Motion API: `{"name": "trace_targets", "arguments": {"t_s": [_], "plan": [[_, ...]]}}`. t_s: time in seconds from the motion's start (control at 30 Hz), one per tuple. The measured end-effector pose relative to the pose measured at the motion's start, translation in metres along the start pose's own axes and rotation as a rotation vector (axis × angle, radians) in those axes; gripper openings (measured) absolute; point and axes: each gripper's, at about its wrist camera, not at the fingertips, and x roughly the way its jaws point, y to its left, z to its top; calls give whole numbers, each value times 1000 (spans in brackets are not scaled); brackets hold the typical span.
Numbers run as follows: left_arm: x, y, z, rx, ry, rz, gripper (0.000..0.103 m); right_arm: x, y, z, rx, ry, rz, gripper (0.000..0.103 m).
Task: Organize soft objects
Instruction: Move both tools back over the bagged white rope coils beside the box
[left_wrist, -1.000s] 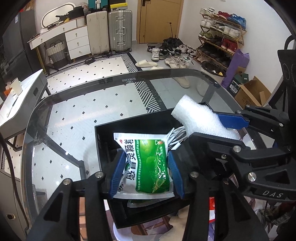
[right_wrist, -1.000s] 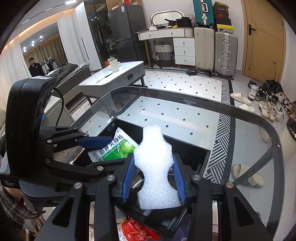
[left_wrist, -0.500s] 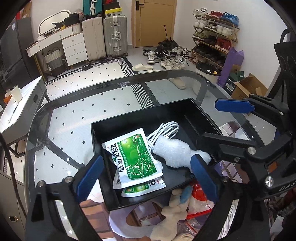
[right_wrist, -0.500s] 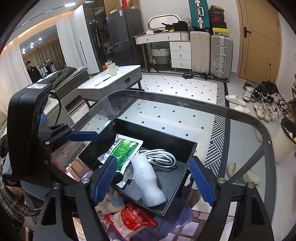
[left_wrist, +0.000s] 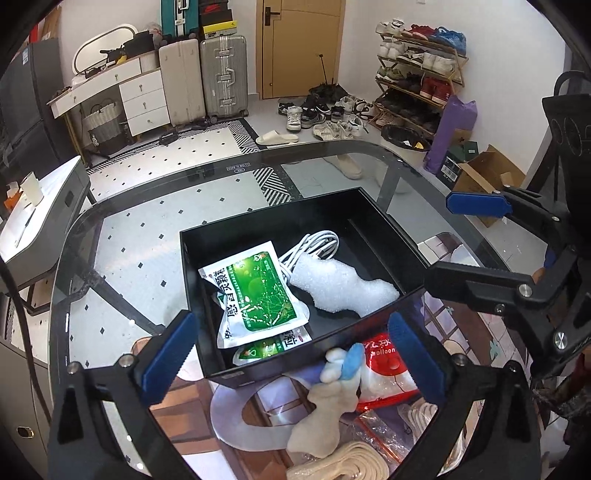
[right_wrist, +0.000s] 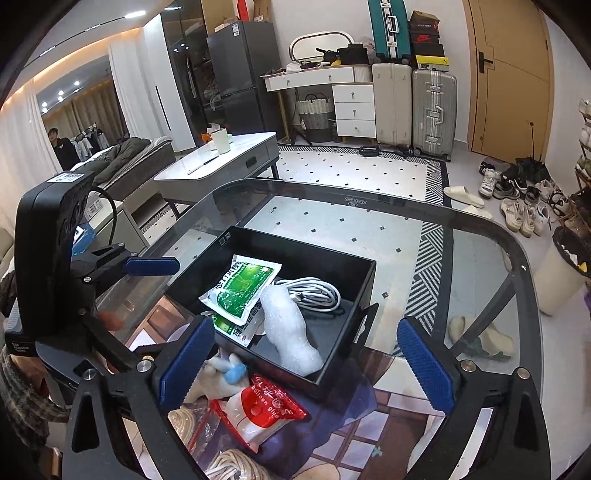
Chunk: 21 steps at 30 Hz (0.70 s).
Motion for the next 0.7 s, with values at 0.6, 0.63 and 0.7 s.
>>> {"name": "trace_targets", "arguments": {"t_s": [0.6, 0.63, 0.7], "plan": [[-20, -9, -32, 1, 6, 5, 103, -23, 13, -28, 10, 4, -1, 101], [-20, -9, -33, -2, 5, 6, 103, -24, 13, -31, 12, 5, -1, 101], [-22, -9, -37, -7, 5, 5, 103, -25, 13, -34, 15, 10, 0, 101]]}}
